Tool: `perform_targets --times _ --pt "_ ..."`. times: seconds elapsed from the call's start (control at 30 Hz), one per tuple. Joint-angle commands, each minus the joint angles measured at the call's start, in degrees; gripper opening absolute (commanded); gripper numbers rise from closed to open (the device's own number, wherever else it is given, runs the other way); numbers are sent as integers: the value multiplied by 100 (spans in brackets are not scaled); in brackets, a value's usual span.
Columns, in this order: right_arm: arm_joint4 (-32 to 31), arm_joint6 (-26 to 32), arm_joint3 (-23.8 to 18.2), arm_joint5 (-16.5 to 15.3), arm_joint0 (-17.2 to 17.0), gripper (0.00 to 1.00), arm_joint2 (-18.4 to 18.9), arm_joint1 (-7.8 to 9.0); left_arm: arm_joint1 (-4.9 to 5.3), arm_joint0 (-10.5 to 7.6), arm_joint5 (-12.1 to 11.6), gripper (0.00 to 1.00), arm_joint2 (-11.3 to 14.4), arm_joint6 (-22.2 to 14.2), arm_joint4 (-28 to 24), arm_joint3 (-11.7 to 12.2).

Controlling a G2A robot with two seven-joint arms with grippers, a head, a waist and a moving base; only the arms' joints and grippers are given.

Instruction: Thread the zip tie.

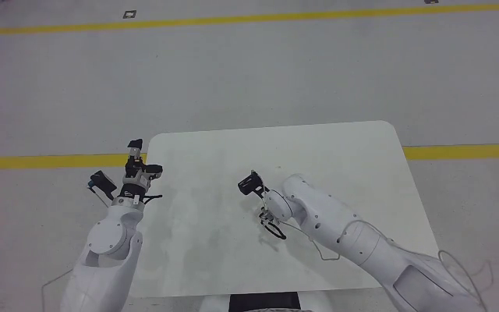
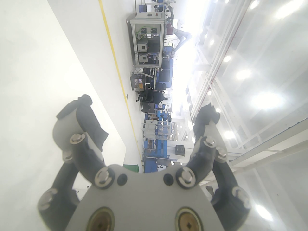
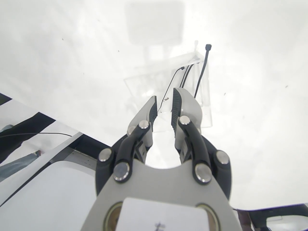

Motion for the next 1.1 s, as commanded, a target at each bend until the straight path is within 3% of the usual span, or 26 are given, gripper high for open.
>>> perform_targets --times 0.0,0.87,1.07 --pt "-9 -3 49 -17 10 15 -12 -22 0 0 0 100 0 0 0 0" --pt "-455 -51 643 236 36 24 -140 -326 0 0 0 100 0 0 0 0" --pt "-560 -35 727 279 18 20 -126 -381 0 0 0 100 0 0 0 0"
